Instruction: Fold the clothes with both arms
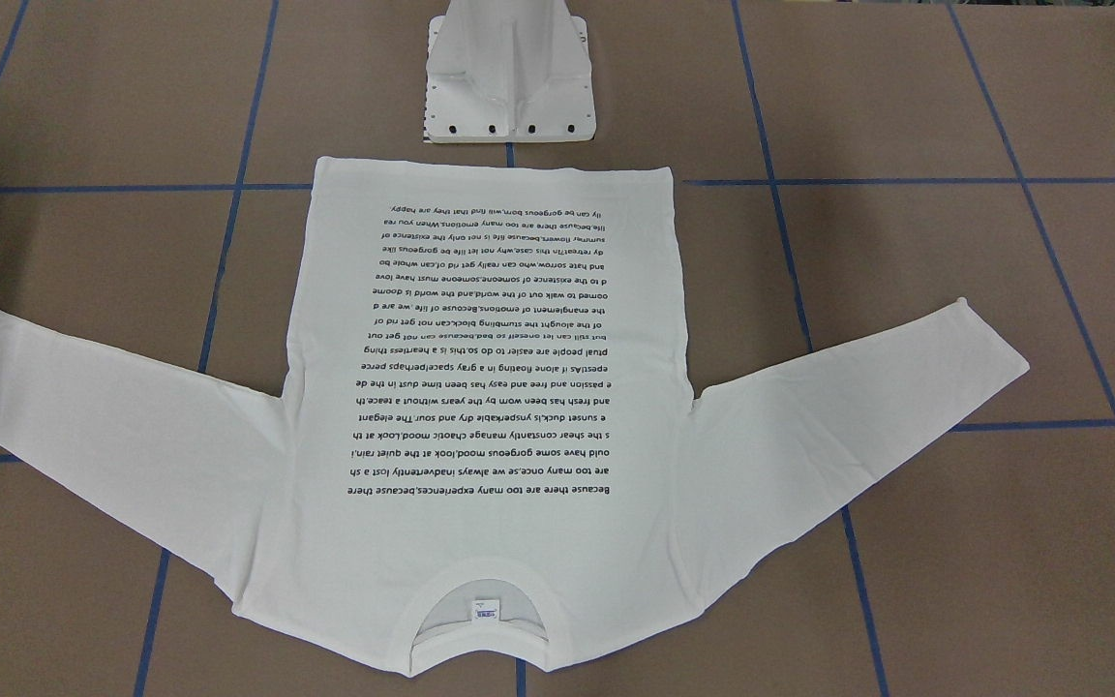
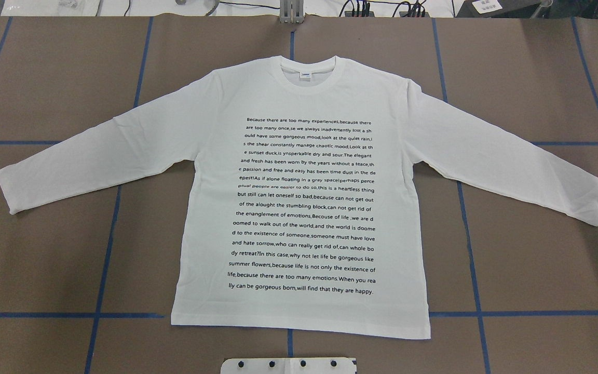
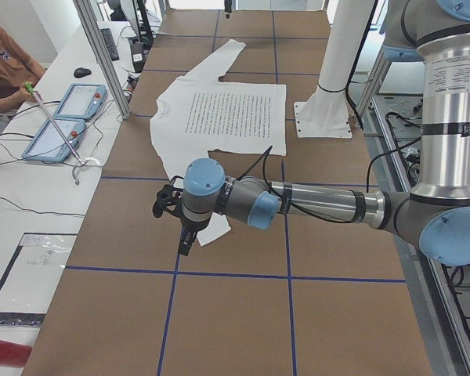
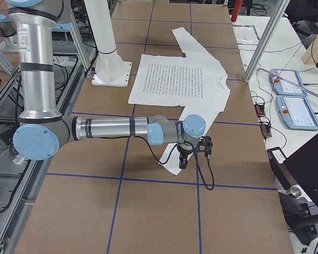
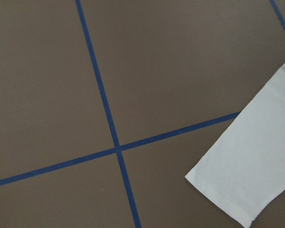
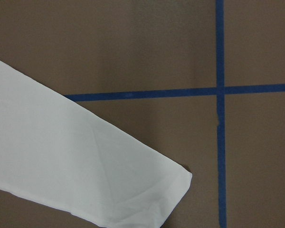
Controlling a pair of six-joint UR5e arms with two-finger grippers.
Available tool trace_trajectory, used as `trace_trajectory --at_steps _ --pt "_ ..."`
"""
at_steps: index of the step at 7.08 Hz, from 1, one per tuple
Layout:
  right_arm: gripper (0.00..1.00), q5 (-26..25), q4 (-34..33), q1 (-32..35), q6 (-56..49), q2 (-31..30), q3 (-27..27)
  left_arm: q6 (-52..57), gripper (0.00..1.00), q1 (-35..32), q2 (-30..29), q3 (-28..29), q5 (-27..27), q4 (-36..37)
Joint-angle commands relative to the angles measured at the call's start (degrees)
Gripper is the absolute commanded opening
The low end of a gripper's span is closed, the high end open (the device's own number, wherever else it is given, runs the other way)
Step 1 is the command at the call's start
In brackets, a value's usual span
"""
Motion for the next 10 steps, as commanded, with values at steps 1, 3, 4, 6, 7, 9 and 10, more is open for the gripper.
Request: trace_trajectory --at_steps 1,3,4,6,7,9,10 --pt "1.00 0.1 -1.2 2.7 0.0 0.4 1.4 -0.1 1.00 -0.9 0.4 -1.3 1.1 0.3" --pt "1.00 -0.5 -0.4 2.7 0.0 -1.1 2.6 0.0 1.00 -0.8 3.6 -3.0 0.9 0.3" --pt "1.00 -0.5 1.8 2.3 0.1 -2.6 2.6 0.1 1.00 -0.7 5.2 -4.4 0.5 0.0" --pt "1.00 -0.5 16.8 -1.6 0.6 -8.2 2.3 0.2 1.00 -0.3 7.3 -5.1 0.4 -1.0" --pt "1.00 -0.5 22.0 -4.7 4.5 -8.8 2.0 0.3 1.00 1.5 7.2 -5.2 0.4 -1.0" --pt "1.00 -2.4 22.7 -9.9 9.4 -8.9 1.2 -0.1 1.00 3.0 7.2 -5.0 0.4 -1.0" --pt "1.00 -2.9 23.6 -12.4 16.4 -8.8 0.7 -0.1 1.00 3.0 7.3 -5.1 0.4 -1.0"
